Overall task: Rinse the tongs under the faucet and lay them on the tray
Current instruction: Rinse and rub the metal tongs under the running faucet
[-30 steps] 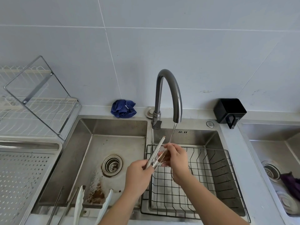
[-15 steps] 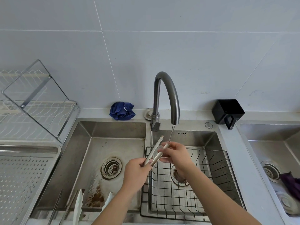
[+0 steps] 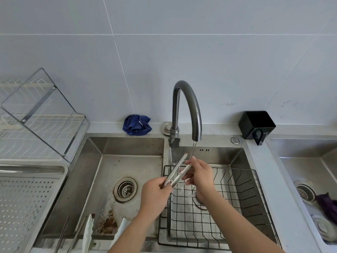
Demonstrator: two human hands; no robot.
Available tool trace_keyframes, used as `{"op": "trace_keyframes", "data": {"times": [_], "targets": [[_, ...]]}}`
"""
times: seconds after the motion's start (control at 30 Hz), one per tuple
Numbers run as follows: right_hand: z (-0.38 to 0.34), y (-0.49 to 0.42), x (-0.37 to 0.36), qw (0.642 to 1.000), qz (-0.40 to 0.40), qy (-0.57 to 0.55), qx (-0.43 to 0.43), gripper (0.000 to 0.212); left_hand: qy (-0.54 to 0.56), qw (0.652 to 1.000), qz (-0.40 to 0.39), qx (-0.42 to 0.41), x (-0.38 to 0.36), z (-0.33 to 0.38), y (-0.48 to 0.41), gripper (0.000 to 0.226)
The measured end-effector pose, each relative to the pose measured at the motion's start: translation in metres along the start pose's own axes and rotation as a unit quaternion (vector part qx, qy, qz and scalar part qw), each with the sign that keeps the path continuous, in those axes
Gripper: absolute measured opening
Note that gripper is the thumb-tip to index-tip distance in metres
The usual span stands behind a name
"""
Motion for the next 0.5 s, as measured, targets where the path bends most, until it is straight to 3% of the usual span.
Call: {"op": "trace_keyframes", "data": {"times": [0.1,0.2,0.33,0.43,0.5], "targets": [[0.001,0.002,-0.001,0.987,-0.091,-0.119,-0.056,0.028,-0.01,1.0,0.01,-0.001,0.001,-0.001,-0.002,0.032],[-0.002,0.004,0.002,0.97,-0.163,-0.161,-0.079,0.024,0.013,1.0,0.016,0.018,0.001,-0.002,-0.002,0.032],[-0.002,0.006,-0.001,0.96,-0.172,-0.201,-0.09,0.031,0.189,0.974,0.03,0.121,-0.004,0.003,-0.002,0.02],[0.004,0.007,-0.001,0.939,-0.204,-0.26,-0.099,0.02,0.246,0.954,0.035,0.167,-0.006,0.004,-0.003,0.018],[0.01,0.009,-0.002,0.94,-0.223,-0.243,-0.085,0.016,0.259,0.948,0.05,0.179,-0.006,0.004,-0.006,0.016]]}}
Point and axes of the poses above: each hand's wrist, its own y-axis away from the middle knuckle, its own x-axis out of the back of the hand, z = x × y, the point moved 1 cm from there along -y, towards the middle knuckle, and after that the axes turned 13 degrees about -x, right-handed, at the moved point
